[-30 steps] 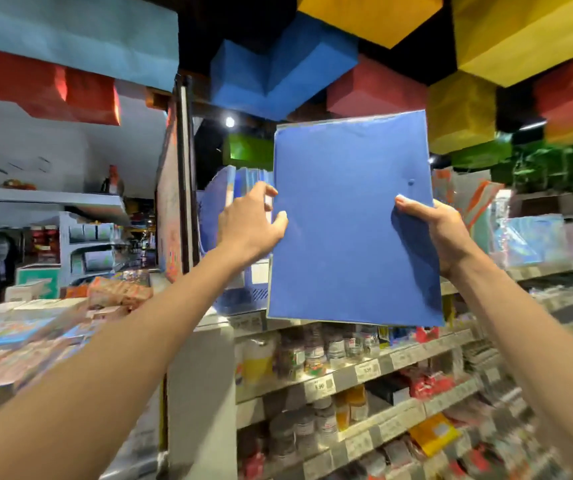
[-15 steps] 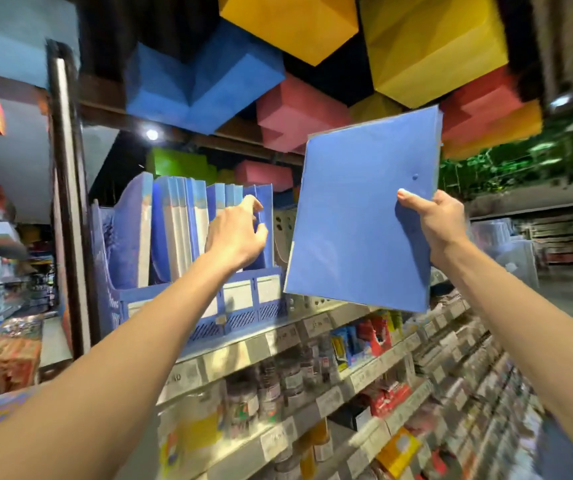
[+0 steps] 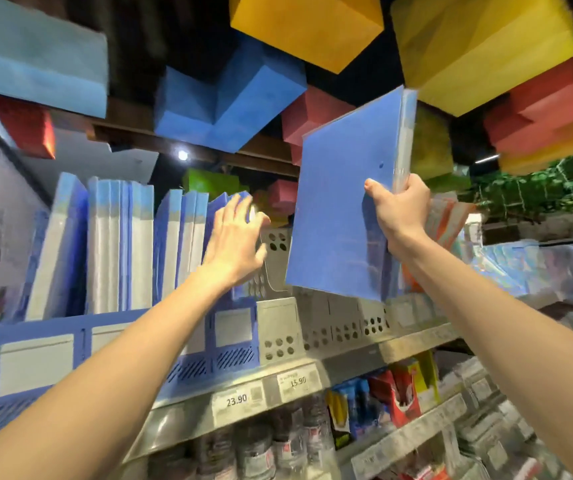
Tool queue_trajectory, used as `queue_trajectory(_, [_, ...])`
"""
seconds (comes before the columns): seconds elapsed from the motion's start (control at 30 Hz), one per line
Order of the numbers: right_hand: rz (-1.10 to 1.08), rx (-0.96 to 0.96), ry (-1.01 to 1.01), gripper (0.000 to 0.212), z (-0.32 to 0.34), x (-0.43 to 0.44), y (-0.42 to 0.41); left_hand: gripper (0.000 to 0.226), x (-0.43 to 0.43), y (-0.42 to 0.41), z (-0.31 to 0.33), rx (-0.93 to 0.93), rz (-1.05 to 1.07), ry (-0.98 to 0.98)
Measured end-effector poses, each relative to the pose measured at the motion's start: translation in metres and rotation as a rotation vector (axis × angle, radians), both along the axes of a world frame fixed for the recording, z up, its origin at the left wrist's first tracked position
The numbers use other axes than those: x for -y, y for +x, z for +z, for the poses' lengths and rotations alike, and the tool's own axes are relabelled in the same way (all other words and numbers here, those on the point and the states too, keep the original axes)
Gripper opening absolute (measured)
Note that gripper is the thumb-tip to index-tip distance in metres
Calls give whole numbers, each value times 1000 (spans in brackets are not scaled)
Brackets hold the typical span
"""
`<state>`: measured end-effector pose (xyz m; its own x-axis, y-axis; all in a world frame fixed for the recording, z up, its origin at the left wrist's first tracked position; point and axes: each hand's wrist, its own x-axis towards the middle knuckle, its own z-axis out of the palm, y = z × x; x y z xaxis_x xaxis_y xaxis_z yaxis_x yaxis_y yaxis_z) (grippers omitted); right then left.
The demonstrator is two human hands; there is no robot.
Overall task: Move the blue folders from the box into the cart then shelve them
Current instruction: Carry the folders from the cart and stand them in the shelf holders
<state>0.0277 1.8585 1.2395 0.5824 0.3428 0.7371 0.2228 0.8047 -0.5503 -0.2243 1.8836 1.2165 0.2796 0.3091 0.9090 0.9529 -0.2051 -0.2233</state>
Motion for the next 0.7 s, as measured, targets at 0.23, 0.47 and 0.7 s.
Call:
queue_trajectory(0.23, [123, 40, -37, 33, 31, -72, 3, 36, -40, 7, 6, -1, 105, 125])
queue_trajectory(0.47, [256, 68, -59, 30, 44, -100, -31, 31, -45, -18, 7, -32, 209, 173])
queue_trajectory(0.7, [368, 141, -72, 34, 34, -106, -84, 32, -32, -34, 2, -9, 296, 216])
